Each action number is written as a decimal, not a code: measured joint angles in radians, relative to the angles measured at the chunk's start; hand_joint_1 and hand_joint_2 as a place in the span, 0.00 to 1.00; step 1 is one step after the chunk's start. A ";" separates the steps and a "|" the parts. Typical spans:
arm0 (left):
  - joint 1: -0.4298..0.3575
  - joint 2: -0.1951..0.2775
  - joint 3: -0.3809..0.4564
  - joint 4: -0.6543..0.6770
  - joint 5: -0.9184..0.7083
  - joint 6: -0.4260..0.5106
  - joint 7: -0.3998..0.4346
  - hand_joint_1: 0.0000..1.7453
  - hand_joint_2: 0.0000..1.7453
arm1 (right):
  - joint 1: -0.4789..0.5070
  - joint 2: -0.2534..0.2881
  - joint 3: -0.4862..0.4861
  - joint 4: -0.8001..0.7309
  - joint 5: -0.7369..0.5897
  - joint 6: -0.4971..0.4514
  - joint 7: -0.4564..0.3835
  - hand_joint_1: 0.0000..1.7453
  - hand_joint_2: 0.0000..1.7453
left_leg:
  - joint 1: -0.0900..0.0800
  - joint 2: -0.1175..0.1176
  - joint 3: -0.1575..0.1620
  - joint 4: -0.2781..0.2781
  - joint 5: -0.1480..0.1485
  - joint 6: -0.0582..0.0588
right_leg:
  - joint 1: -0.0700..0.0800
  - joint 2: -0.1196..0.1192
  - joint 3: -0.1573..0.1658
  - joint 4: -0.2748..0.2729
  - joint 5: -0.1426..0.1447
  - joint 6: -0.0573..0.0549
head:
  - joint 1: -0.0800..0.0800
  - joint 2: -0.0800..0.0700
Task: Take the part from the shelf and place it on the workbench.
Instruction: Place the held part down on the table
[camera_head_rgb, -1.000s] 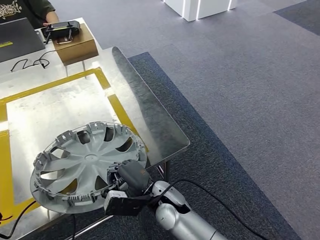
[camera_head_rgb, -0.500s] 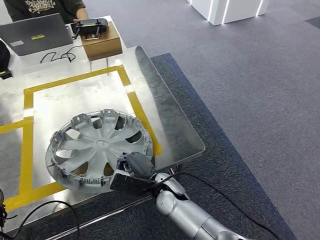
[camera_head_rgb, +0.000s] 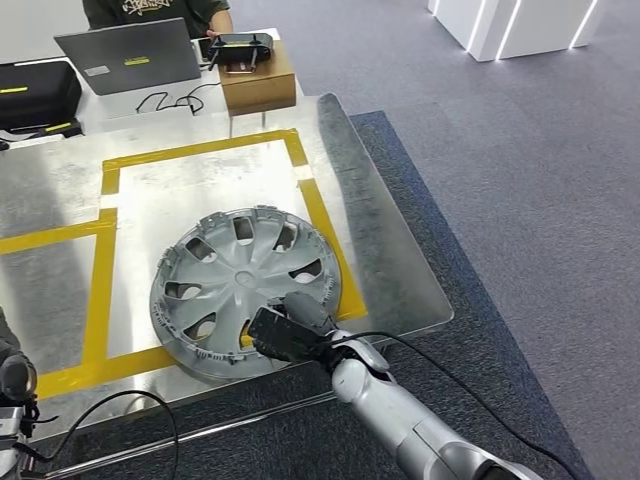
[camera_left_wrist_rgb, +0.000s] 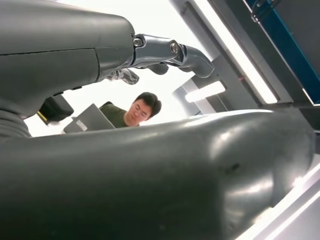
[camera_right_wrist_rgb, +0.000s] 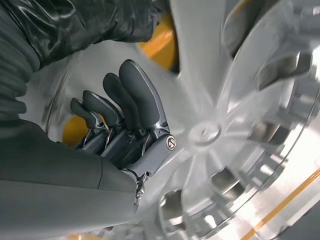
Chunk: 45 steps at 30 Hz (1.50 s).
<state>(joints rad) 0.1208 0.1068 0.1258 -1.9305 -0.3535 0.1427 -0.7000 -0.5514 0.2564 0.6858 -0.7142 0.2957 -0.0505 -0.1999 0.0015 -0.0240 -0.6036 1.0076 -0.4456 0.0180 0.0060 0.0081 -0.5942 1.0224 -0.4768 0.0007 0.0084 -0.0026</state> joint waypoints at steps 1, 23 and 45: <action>-0.001 0.000 -0.002 0.002 0.000 0.000 0.000 0.00 0.00 | -0.007 0.001 -0.007 0.007 -0.007 0.003 0.005 1.00 1.00 | -0.001 -0.001 -0.002 0.002 0.000 0.001 | 0.000 0.001 0.007 -0.012 -0.001 0.002 | 0.000 0.000; 0.005 -0.006 -0.019 0.007 -0.005 -0.005 0.000 0.00 0.00 | -0.079 0.072 -0.051 0.020 -0.017 0.050 0.112 1.00 1.00 | 0.001 -0.002 0.000 -0.010 0.007 -0.012 | 0.001 0.000 0.008 -0.015 0.003 -0.002 | -0.005 0.000; 0.016 -0.020 -0.025 0.007 -0.024 -0.001 0.000 0.00 0.00 | -0.111 0.109 0.248 -0.018 -0.270 -0.128 0.218 0.75 1.00 | 0.001 -0.002 -0.001 -0.009 0.006 -0.013 | 0.001 0.001 0.007 -0.016 0.002 -0.002 | -0.005 0.000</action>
<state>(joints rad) 0.1367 0.0870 0.1003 -1.9239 -0.3779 0.1416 -0.7000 -0.6620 0.3654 0.9338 -0.7323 0.0257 -0.1788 0.0182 0.0024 -0.0260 -0.6042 0.9981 -0.4395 0.0053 0.0073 0.0087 -0.5869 1.0068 -0.4744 -0.0013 0.0032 -0.0027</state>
